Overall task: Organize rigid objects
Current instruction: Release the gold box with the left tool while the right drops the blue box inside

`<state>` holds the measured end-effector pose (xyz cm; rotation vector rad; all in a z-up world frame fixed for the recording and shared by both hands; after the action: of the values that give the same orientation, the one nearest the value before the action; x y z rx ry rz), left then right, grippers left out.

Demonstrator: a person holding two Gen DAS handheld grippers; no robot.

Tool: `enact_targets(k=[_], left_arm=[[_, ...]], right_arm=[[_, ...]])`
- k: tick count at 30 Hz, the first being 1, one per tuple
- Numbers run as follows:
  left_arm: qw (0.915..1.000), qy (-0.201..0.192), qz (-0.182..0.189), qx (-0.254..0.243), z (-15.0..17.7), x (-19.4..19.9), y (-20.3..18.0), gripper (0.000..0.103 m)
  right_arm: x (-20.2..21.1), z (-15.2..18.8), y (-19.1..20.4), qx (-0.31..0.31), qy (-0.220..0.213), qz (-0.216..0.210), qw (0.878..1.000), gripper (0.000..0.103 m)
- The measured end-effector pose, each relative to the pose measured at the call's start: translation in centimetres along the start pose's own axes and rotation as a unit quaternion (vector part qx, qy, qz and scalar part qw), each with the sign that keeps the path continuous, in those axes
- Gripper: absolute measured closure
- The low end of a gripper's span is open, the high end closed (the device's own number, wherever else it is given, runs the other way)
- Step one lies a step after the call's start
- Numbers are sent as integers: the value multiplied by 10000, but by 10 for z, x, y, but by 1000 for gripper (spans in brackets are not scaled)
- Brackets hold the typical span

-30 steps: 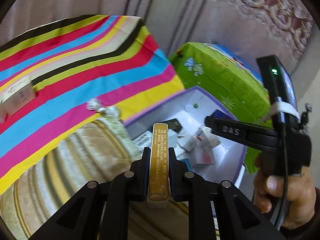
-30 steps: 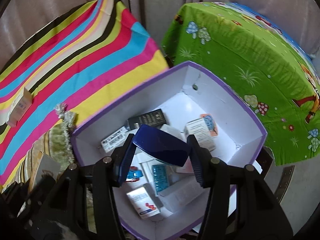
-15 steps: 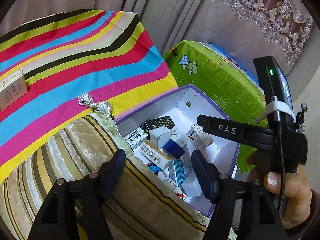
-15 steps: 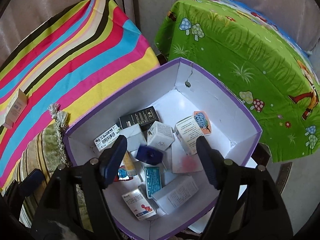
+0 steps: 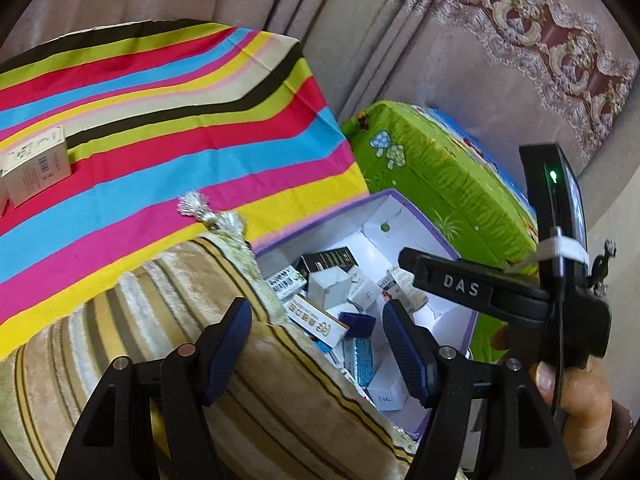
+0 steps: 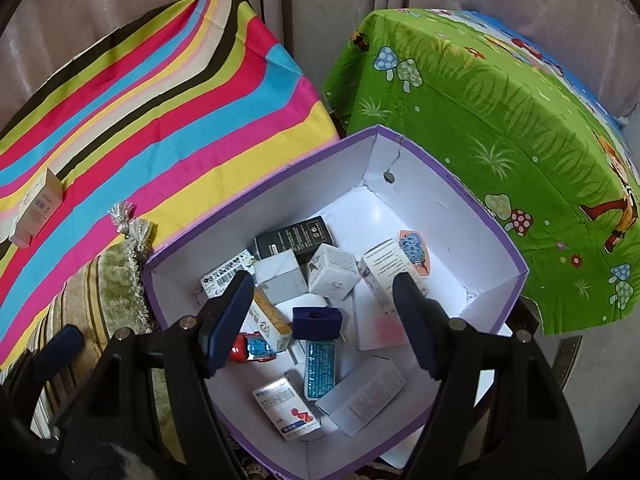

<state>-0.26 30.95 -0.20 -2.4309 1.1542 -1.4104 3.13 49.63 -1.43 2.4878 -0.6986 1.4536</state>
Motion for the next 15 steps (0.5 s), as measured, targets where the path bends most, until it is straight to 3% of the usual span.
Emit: enact_targets(k=[15], left_arm=[[9933,-523,-935,437,-48,43,84,34]], right_arm=[[3,-12,43,308,-101,-189,9993,28]])
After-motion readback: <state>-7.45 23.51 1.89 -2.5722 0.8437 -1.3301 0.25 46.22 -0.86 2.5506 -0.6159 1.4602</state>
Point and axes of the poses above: each gripper's, at about its wrist camera, not at the fingertips, and x roughly against the way its jaws point, y to its left, z to its underside, the point moved 4 cm from there along -x, roughly the way its jaws point, and after that the axes turned 4 degrees about x, right-handed, at the moved point
